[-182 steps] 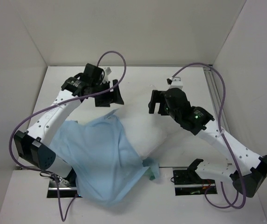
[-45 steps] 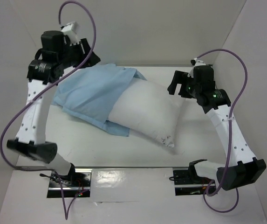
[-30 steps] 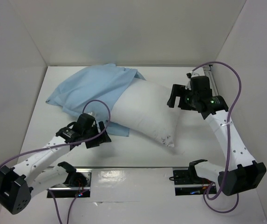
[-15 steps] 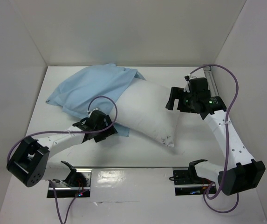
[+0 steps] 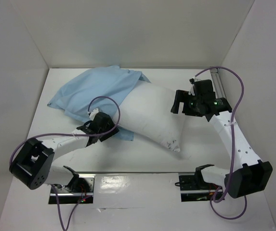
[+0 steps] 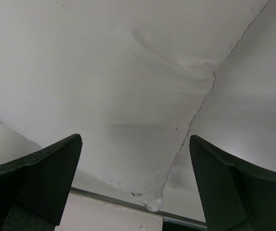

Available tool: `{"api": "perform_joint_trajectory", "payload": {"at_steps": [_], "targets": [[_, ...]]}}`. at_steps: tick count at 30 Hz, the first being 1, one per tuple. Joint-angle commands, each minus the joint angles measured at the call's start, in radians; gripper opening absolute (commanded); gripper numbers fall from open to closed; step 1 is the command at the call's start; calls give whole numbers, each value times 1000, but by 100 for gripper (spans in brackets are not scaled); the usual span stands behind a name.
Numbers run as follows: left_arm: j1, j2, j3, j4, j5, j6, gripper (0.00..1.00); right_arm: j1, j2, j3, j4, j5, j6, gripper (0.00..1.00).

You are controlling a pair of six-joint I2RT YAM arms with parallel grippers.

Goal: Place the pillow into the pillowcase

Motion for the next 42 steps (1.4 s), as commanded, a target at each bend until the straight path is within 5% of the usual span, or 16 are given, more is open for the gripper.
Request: {"api": "perform_joint_trajectory", "payload": {"at_steps": [1,5,6,7,11,14,16,17,19,23,28,31,38,40,41,42], "targets": [[4,58,35,51,-48,-9,71,6,9,23,-23,15,-7,100],[4,79,44,51,-37,-19,41,6,9,-2,-46,15,3,100],[4,88,55,34,-37,-19,14,6,9,-17,-46,0,26,100],[4,88,55,19,-37,-19,0,6,-2,-63,-10,-23,45,100],[4,63,96,-9,4,32,0,15,-54,-293,243,-318,212,100],[4,54,138,31,140,103,0,61,-36,-427,528,-382,370,98],[-42,54,202,31,232,122,0,103,48,-389,668,-371,432,70],[-56,65,227,43,266,122,0,103,84,-349,687,-326,442,27],[-76,74,320,71,385,132,0,115,153,-249,696,-282,442,0],[-96,158,630,75,585,171,0,57,311,139,705,-235,431,0],[-77,238,983,-32,710,237,0,35,332,362,682,-212,390,0],[-77,249,970,-15,797,238,0,58,313,226,682,-279,379,0],[-116,195,638,106,842,155,0,245,293,-368,866,-367,434,0],[-154,195,627,56,861,180,12,288,258,-462,877,-335,465,0],[-165,206,642,30,875,200,33,289,239,-482,877,-324,465,0],[-174,206,679,-3,915,250,80,298,218,-496,868,-313,474,0]]}}
